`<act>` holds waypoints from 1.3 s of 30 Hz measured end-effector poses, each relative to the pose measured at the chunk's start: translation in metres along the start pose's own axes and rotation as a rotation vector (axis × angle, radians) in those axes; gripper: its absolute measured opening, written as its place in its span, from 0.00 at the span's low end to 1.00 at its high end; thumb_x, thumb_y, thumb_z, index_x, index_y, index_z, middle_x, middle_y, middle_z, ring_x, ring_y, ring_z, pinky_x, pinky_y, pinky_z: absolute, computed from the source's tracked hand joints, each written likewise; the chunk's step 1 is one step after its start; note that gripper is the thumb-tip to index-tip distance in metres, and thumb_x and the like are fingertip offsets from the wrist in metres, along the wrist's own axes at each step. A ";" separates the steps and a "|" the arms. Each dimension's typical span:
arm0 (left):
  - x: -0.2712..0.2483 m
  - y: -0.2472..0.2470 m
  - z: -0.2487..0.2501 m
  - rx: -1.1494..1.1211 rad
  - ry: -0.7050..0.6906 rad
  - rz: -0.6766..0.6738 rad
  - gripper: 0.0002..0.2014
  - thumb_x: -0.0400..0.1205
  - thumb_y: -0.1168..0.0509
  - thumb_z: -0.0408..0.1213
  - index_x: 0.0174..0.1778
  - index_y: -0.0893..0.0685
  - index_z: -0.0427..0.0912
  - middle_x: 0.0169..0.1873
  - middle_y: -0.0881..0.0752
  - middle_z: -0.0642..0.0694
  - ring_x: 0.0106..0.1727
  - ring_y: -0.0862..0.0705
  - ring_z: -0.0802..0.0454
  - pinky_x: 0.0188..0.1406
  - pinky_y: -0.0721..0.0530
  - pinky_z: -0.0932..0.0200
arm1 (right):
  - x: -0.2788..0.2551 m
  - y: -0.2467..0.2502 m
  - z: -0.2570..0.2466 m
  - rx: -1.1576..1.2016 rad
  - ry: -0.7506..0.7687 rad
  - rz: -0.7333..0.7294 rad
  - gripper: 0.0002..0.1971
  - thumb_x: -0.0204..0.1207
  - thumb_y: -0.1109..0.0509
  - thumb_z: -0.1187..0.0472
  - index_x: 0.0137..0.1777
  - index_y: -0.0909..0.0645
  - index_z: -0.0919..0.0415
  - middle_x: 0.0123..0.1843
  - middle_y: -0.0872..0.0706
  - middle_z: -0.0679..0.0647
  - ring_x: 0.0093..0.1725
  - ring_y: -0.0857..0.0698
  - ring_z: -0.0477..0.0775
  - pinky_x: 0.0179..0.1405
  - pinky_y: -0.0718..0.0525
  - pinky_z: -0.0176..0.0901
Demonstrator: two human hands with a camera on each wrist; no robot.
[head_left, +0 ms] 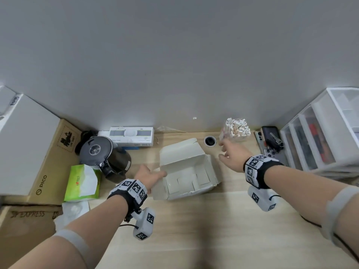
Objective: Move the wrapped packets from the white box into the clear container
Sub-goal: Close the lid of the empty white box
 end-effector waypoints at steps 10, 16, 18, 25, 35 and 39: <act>-0.018 0.027 0.004 0.124 -0.273 0.160 0.07 0.76 0.25 0.37 0.42 0.18 0.43 0.33 0.14 0.44 0.42 0.10 0.38 0.45 0.07 0.41 | -0.017 -0.037 -0.025 0.338 -0.167 -0.075 0.21 0.69 0.21 0.56 0.58 0.24 0.59 0.41 0.17 0.47 0.39 0.17 0.48 0.37 0.20 0.40; -0.028 0.016 -0.002 0.071 -0.218 0.023 0.13 0.77 0.26 0.46 0.46 0.20 0.42 0.33 0.17 0.43 0.28 0.22 0.46 0.32 0.20 0.55 | -0.027 -0.048 -0.050 0.513 -0.142 -0.196 0.13 0.71 0.25 0.49 0.44 0.21 0.56 0.34 0.13 0.51 0.29 0.15 0.51 0.31 0.21 0.41; -0.031 0.011 -0.002 0.083 -0.224 -0.010 0.16 0.75 0.32 0.56 0.43 0.20 0.46 0.33 0.19 0.46 0.30 0.22 0.46 0.38 0.20 0.54 | -0.028 -0.052 -0.054 0.515 -0.144 -0.201 0.14 0.73 0.29 0.45 0.43 0.19 0.56 0.35 0.14 0.51 0.32 0.17 0.53 0.34 0.20 0.43; -0.026 0.014 -0.003 0.382 -0.326 0.155 0.07 0.79 0.28 0.47 0.38 0.18 0.54 0.57 0.18 0.44 0.53 0.16 0.48 0.54 0.17 0.56 | -0.026 -0.051 -0.051 0.091 -0.050 -0.086 0.10 0.74 0.30 0.53 0.37 0.27 0.52 0.37 0.19 0.48 0.39 0.18 0.55 0.42 0.18 0.46; -0.005 0.015 0.012 -0.014 -0.174 0.055 0.29 0.87 0.31 0.34 0.83 0.33 0.34 0.76 0.19 0.38 0.74 0.20 0.41 0.62 0.28 0.60 | 0.005 -0.047 -0.052 0.438 -0.163 -0.061 0.34 0.78 0.29 0.57 0.82 0.39 0.60 0.73 0.22 0.56 0.66 0.17 0.57 0.66 0.18 0.52; 0.003 0.018 0.026 -0.165 -0.169 0.038 0.33 0.86 0.32 0.30 0.86 0.36 0.33 0.77 0.20 0.39 0.77 0.23 0.42 0.66 0.29 0.61 | 0.019 -0.046 -0.053 0.585 -0.211 -0.056 0.38 0.78 0.28 0.61 0.84 0.43 0.61 0.70 0.19 0.60 0.63 0.17 0.57 0.58 0.22 0.44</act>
Point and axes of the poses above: each hand's wrist, its own x-axis towards the middle knuckle, its own y-axis out of the back of the hand, z = x × y, the point moved 5 cm from there along x, towards the middle knuckle
